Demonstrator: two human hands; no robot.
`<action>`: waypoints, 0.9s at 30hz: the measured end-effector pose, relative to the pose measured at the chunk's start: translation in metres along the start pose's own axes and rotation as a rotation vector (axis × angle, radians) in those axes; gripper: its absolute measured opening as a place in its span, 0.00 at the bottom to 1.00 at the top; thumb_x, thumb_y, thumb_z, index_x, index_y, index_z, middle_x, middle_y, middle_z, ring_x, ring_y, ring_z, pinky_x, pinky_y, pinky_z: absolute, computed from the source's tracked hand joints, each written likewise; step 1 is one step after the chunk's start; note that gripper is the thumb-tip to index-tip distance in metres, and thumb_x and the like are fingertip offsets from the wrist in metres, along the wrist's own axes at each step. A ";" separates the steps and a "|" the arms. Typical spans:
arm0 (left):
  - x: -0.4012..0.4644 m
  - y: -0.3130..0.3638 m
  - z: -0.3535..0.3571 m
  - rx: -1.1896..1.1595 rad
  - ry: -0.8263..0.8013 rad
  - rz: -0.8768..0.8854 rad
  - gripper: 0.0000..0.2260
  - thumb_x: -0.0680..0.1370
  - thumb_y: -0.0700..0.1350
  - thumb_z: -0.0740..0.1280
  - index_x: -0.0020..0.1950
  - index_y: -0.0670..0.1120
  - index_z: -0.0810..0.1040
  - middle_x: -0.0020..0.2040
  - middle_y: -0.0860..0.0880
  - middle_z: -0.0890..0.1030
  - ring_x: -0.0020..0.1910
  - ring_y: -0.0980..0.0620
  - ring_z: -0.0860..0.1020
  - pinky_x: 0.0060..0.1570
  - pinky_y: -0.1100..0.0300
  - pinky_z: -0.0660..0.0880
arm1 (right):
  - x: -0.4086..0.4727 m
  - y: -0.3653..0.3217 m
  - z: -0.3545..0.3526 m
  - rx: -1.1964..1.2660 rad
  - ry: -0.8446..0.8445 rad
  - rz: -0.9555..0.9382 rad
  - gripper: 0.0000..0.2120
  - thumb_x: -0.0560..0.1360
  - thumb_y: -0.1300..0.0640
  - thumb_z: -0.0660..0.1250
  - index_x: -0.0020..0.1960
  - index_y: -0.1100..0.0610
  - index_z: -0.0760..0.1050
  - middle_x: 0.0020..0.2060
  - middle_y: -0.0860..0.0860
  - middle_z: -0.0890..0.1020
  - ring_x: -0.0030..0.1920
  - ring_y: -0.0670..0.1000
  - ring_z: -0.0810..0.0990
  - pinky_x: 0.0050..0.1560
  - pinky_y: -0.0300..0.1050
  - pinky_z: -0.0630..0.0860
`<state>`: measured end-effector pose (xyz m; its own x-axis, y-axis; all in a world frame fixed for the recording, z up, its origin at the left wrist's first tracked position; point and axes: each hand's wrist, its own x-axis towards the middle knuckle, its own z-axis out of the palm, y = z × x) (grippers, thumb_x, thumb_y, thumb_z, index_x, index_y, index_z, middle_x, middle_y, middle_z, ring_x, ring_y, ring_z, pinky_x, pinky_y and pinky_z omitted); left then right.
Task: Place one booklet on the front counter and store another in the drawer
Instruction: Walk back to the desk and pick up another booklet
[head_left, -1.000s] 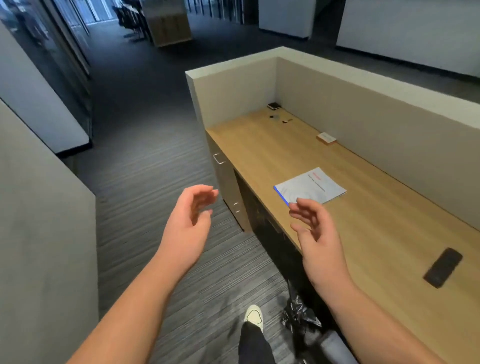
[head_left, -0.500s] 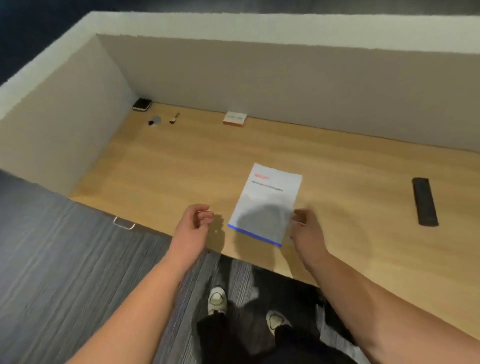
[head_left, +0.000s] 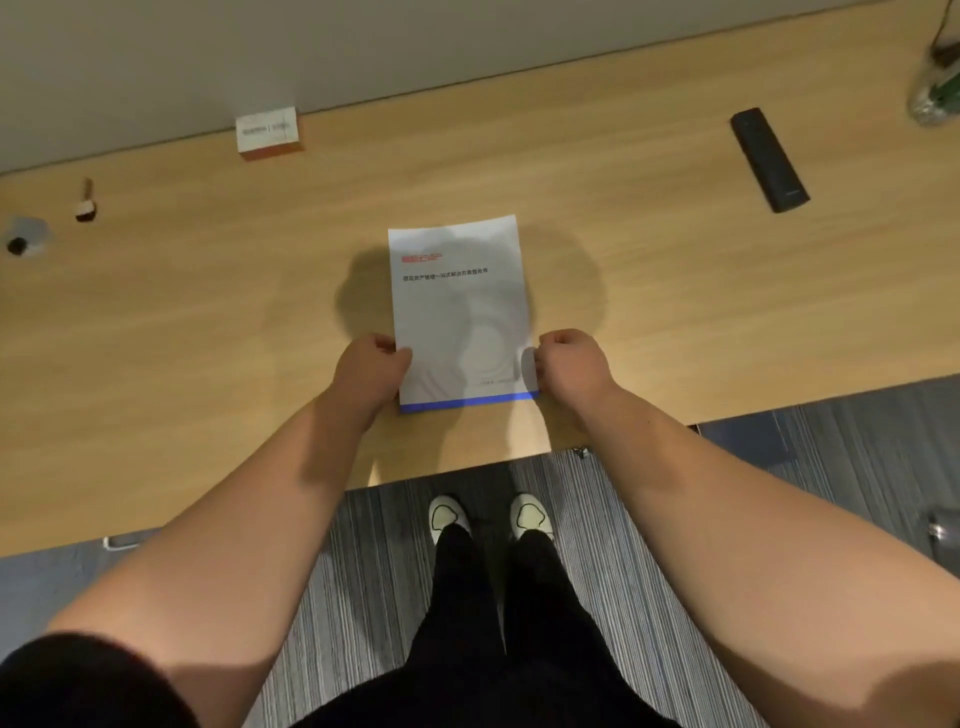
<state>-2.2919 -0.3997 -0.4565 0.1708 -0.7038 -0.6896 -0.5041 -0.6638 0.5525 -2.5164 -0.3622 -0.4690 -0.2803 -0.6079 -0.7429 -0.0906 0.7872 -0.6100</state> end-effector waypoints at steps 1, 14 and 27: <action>0.002 -0.001 0.000 0.007 -0.024 0.008 0.16 0.76 0.44 0.65 0.63 0.42 0.73 0.61 0.41 0.80 0.57 0.39 0.80 0.58 0.41 0.78 | 0.008 0.004 0.003 0.012 -0.017 -0.003 0.03 0.62 0.61 0.56 0.33 0.54 0.66 0.33 0.55 0.67 0.38 0.57 0.63 0.38 0.52 0.64; -0.141 -0.035 -0.089 -0.525 0.073 0.117 0.13 0.81 0.34 0.56 0.62 0.47 0.70 0.46 0.44 0.84 0.36 0.51 0.85 0.32 0.53 0.82 | -0.131 -0.044 0.018 -0.006 -0.296 -0.342 0.24 0.77 0.54 0.64 0.71 0.58 0.68 0.52 0.51 0.78 0.57 0.56 0.80 0.62 0.56 0.77; -0.333 -0.207 -0.258 -0.702 0.267 0.363 0.11 0.79 0.46 0.63 0.58 0.58 0.80 0.46 0.40 0.76 0.34 0.45 0.67 0.33 0.56 0.63 | -0.348 -0.034 0.171 0.003 -0.701 -0.640 0.12 0.79 0.66 0.60 0.57 0.54 0.76 0.32 0.48 0.85 0.31 0.46 0.83 0.38 0.46 0.81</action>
<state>-2.0255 -0.0932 -0.2204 0.3390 -0.8823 -0.3266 0.0628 -0.3251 0.9436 -2.2526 -0.1952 -0.2364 0.4596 -0.8483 -0.2631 -0.0255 0.2835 -0.9586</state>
